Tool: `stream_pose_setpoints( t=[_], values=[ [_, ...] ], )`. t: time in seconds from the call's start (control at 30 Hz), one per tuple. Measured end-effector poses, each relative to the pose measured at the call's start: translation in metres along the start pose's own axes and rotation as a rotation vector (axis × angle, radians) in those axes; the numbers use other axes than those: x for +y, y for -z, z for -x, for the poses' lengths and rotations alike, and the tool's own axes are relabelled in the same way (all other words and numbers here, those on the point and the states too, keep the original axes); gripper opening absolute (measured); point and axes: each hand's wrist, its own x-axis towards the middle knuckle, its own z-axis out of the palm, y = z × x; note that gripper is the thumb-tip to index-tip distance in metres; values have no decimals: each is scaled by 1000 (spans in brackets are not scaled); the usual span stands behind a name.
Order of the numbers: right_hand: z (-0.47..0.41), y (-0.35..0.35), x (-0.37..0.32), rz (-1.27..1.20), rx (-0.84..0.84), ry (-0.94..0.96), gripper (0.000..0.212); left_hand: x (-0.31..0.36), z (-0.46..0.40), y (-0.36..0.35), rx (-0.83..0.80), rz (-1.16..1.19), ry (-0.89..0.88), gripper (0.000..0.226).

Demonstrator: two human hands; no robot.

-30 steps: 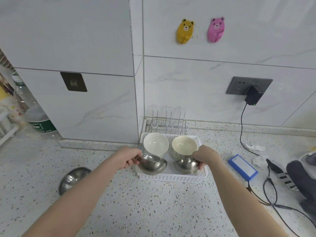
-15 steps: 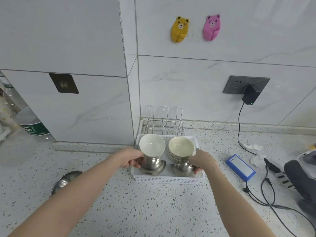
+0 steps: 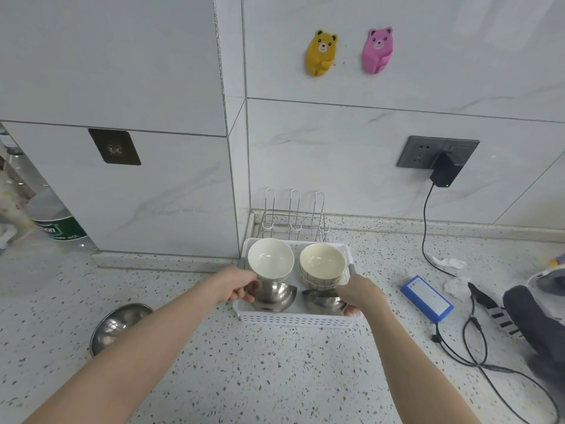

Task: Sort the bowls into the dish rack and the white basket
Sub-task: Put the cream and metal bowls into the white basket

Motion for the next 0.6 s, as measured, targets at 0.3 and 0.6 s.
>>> stream_pose_setpoints(
  t=[0.3, 0.6],
  values=[
    [21, -21, -29, -215, -146, 444, 45, -3, 0, -6, 11, 60, -10, 16],
    [22, -58, -39, -125, -64, 491, 20, -7, 1, -14, 65, 33, -36, 19]
  ],
)
